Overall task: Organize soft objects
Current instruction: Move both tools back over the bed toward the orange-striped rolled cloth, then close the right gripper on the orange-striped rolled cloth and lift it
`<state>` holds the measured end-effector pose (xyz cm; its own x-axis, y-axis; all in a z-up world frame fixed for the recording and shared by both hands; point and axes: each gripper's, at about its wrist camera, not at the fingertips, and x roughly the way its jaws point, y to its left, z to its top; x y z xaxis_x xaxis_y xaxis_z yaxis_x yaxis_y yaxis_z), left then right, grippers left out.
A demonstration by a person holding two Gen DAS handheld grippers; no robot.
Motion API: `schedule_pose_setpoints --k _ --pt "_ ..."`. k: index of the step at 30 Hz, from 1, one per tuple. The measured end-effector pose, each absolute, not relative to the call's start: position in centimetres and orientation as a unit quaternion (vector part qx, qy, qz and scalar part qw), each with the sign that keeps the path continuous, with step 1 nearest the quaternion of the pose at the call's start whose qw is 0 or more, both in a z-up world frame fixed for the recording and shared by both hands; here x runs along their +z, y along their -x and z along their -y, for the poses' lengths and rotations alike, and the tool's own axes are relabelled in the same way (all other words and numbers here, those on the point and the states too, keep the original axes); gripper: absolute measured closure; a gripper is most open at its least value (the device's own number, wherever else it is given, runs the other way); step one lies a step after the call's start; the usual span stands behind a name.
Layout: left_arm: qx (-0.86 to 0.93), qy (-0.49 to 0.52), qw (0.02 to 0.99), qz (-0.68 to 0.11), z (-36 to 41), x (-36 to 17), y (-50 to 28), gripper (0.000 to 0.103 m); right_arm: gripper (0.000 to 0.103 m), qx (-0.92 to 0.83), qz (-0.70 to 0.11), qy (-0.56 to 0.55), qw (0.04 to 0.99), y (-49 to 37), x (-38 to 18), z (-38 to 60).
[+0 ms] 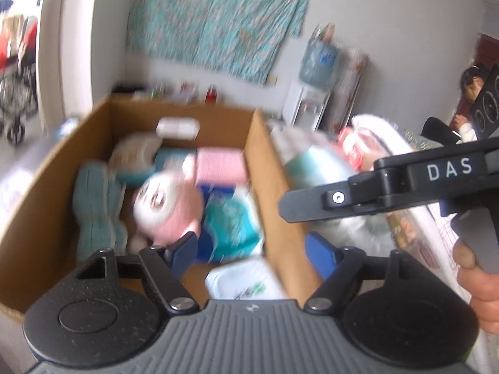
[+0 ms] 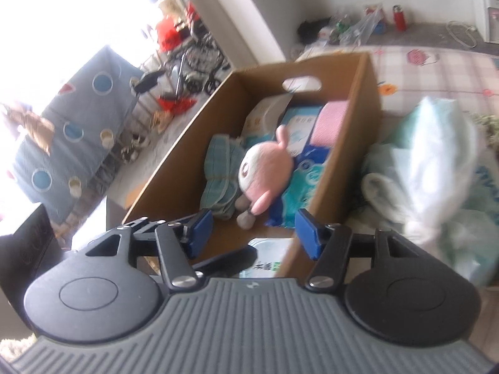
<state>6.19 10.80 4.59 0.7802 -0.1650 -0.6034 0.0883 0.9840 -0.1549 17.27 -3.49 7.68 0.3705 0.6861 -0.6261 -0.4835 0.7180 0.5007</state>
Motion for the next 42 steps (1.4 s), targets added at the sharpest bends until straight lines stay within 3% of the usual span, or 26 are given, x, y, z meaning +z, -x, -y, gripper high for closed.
schedule_pose_setpoints --k 9,21,29,34,39,42 --pt "-0.155 -0.003 0.951 -0.266 -1.6 7.3 -7.1 0.021 0.042 0.262 -0.386 -0.144 0.873 -16.5 9.0 14.8" --pt "-0.248 -0.041 0.933 -0.256 9.4 1.9 -9.0 0.022 0.042 0.130 -0.401 -0.175 0.890 -16.8 4.6 27.1" --pt "-0.243 -0.064 0.926 -0.280 11.8 -1.6 -9.9 0.048 0.051 0.105 -0.431 -0.184 0.877 -19.7 1.0 28.7" --pt "-0.221 -0.069 0.928 -0.292 12.9 -2.5 -11.5 0.070 0.055 0.092 -0.452 -0.176 0.870 -22.6 -1.1 28.8" --pt "-0.212 -0.086 0.921 -0.314 13.9 -3.9 -12.5 0.082 0.059 0.089 -0.482 -0.167 0.856 -24.5 -3.8 28.5" --pt "-0.210 -0.089 0.921 -0.317 14.0 -4.5 -12.6 0.082 0.061 0.099 -0.487 -0.173 0.850 -24.7 -4.7 28.5"
